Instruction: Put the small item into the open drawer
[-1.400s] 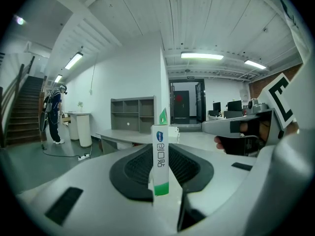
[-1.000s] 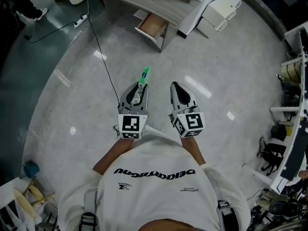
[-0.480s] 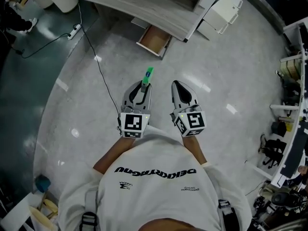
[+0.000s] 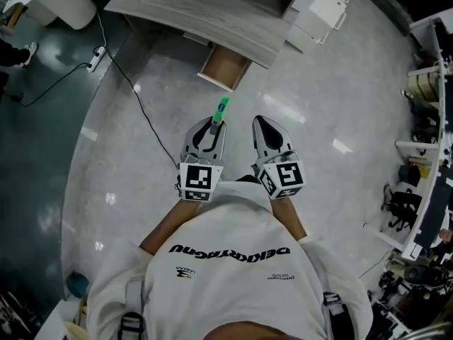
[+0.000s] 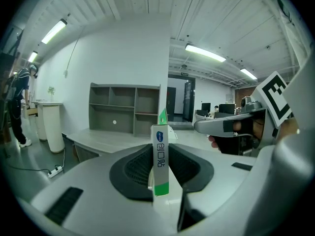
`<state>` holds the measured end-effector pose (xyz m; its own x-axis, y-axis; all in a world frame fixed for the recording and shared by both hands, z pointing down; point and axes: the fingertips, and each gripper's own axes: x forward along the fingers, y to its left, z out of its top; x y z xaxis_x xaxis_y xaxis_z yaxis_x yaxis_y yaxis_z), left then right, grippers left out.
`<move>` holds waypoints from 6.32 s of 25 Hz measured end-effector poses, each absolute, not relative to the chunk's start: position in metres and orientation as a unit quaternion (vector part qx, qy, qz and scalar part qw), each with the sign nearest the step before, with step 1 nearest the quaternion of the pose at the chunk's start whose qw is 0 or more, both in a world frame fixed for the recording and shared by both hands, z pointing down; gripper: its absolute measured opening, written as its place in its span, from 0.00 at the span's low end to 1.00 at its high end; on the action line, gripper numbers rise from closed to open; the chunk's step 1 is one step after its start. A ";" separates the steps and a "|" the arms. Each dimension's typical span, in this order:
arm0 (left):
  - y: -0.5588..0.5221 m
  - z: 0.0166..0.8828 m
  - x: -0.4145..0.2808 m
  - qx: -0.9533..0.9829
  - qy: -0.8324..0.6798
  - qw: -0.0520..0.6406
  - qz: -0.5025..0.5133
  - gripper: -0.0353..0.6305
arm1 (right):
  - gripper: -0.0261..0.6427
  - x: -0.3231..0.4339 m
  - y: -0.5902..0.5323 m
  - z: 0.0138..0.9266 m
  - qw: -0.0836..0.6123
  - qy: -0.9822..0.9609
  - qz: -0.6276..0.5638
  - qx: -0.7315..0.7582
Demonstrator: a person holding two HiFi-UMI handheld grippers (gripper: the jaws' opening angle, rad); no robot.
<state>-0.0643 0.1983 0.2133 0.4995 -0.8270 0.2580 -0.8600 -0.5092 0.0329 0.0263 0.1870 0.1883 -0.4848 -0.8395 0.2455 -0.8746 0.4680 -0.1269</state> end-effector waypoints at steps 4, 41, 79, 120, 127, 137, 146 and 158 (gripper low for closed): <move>0.181 0.226 -0.061 0.865 -0.480 0.085 0.115 0.21 | 0.08 0.023 0.169 0.199 0.079 -0.855 0.126 0.498; 0.019 0.434 -0.019 0.832 -0.470 0.146 0.258 0.21 | 0.08 0.075 0.009 0.370 0.123 -0.844 0.228 0.469; -0.056 0.571 -0.017 0.834 -0.435 0.159 0.300 0.21 | 0.08 0.058 0.003 0.483 0.145 -0.822 0.266 0.482; -0.108 0.650 -0.007 0.822 -0.411 0.198 0.340 0.21 | 0.08 0.064 -0.007 0.508 0.158 -0.811 0.287 0.485; -0.111 0.654 -0.004 0.823 -0.409 0.201 0.338 0.21 | 0.08 0.061 -0.007 0.510 0.159 -0.812 0.287 0.483; -0.115 0.666 0.000 0.820 -0.411 0.206 0.341 0.22 | 0.08 0.067 -0.007 0.514 0.162 -0.810 0.288 0.484; -0.113 0.664 0.000 0.817 -0.413 0.205 0.348 0.28 | 0.08 0.068 -0.010 0.511 0.158 -0.811 0.287 0.484; -0.096 0.611 0.000 0.818 -0.427 0.186 0.337 0.26 | 0.08 0.073 -0.004 0.479 0.140 -0.819 0.268 0.487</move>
<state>-0.0001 -0.0965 0.6115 0.4088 -0.5737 0.7098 -0.8241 -0.5662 0.0170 0.0728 -0.0039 0.4794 -0.4869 -0.7229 0.4902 -0.8728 0.3820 -0.3037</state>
